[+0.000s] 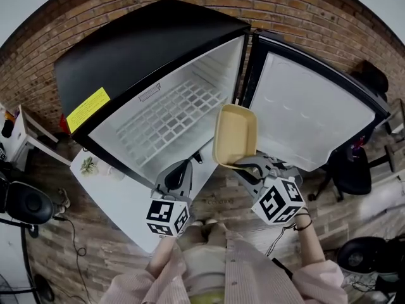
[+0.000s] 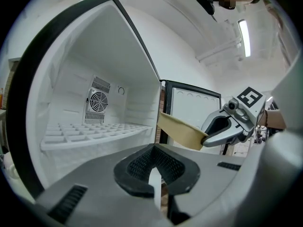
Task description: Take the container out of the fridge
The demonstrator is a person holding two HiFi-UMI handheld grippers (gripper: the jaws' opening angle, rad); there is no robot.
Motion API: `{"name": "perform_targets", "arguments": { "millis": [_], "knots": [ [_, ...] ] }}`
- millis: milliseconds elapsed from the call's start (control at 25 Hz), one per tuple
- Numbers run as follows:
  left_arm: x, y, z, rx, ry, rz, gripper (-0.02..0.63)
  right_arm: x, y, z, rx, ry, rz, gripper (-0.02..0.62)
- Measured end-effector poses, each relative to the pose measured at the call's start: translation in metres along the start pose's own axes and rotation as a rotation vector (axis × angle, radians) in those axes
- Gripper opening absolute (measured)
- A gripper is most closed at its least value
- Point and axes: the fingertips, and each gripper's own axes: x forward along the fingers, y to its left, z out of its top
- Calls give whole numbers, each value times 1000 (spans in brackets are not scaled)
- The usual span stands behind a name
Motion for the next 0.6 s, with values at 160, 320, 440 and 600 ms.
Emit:
{"name": "perform_targets", "arguments": {
  "millis": [160,320,440,600],
  "knots": [
    [1,0,-1,4,0,2,-9,-5,10,-11,31,15,-2,24],
    [1,1,-2,6,2,8,-9,-7,19,-23,63,29,5,23],
    [0,1,-3,6,6,13,-9,-7,25,-31,81,46,13,23],
    [1,2,-6,8,10,18,-9,-5,32,-43,84,87,27,21]
  ]
}}
